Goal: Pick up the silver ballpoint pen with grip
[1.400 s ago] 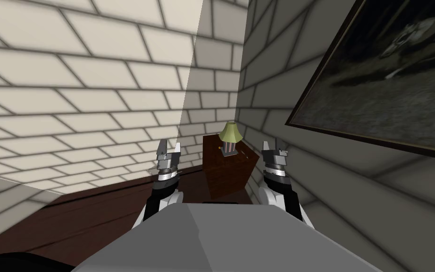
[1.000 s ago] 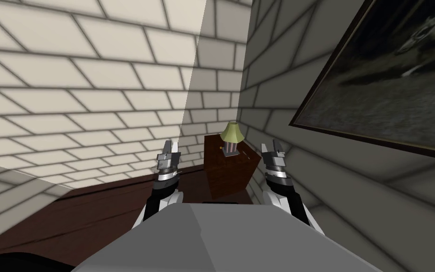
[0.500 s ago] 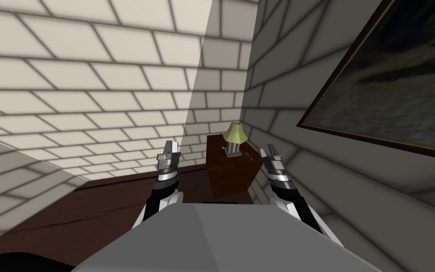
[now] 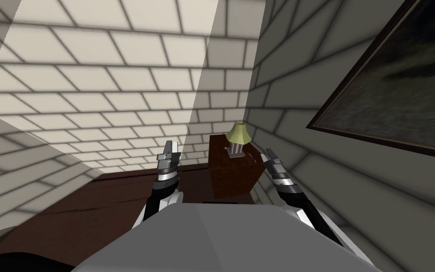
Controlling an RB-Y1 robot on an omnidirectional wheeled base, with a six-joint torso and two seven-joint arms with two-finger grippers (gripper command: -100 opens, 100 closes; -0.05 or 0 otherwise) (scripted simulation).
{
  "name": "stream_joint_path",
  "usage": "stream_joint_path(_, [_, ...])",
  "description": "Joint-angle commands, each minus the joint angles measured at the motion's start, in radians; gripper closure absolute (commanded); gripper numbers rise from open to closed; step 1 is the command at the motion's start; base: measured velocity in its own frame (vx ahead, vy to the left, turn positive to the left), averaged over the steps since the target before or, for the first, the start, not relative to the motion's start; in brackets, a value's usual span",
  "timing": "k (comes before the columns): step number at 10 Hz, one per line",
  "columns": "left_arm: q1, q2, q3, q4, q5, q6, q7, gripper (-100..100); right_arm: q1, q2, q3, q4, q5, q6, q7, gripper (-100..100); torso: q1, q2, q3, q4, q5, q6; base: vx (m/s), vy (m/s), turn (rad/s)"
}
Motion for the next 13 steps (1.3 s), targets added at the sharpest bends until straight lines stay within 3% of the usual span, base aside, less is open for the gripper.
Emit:
stream_joint_path(1, [0.0, 0.0, 0.0, 0.0, 0.0, 0.0, 0.0, 0, 0.007, -0.028, -0.001, 0.003, -0.003, 0.013, -0.001, -100, 0.0, 0.0, 0.0, 0.0, 0.0, 0.0, 0.004, -0.001, 0.069])
stream_joint_path(2, [0.0, 0.0, 0.0, 0.0, 0.0, 0.0, 0.0, 0, 0.032, -0.07, -0.006, 0.012, -0.013, 0.03, -0.006, -100, 0.0, 0.0, 0.0, 0.0, 0.0, 0.0, 0.004, 0.002, 0.149])
stream_joint_path(3, [0.0, 0.0, 0.0, 0.0, 0.0, 0.0, 0.0, 0, 0.032, -0.079, -0.006, 0.012, -0.013, 0.03, -0.006, -100, 0.0, 0.0, 0.0, 0.0, 0.0, 0.0, 0.004, -0.003, 0.05])
stream_joint_path(10, [0.0, 0.0, 0.0, 0.0, 0.0, 0.0, 0.0, 0, 0.136, -0.28, -0.03, 0.048, -0.052, 0.103, -0.029, -100, 0.0, 0.0, 0.0, 0.0, 0.0, 0.0, 0.002, 0.0, 0.101])
stream_joint_path(11, [0.0, 0.0, 0.0, 0.0, 0.0, 0.0, 0.0, 0, 0.136, -0.3, -0.03, 0.048, -0.052, 0.103, -0.029, -100, 0.0, 0.0, 0.0, 0.0, 0.0, 0.0, -0.001, -0.002, 0.083])
stream_joint_path(12, [0.0, 0.0, 0.0, 0.0, 0.0, 0.0, 0.0, 0, 0.163, -0.335, -0.037, 0.058, -0.063, 0.122, -0.035, -100, 0.0, 0.0, 0.0, 0.0, 0.0, 0.0, -0.003, 0.001, 0.123])
stream_joint_path(13, [0.0, 0.0, 0.0, 0.0, 0.0, 0.0, 0.0, 0, 0.163, -0.358, -0.037, 0.058, -0.063, 0.122, -0.035, -100, 0.0, 0.0, 0.0, 0.0, 0.0, 0.0, -0.003, -0.001, 0.079])
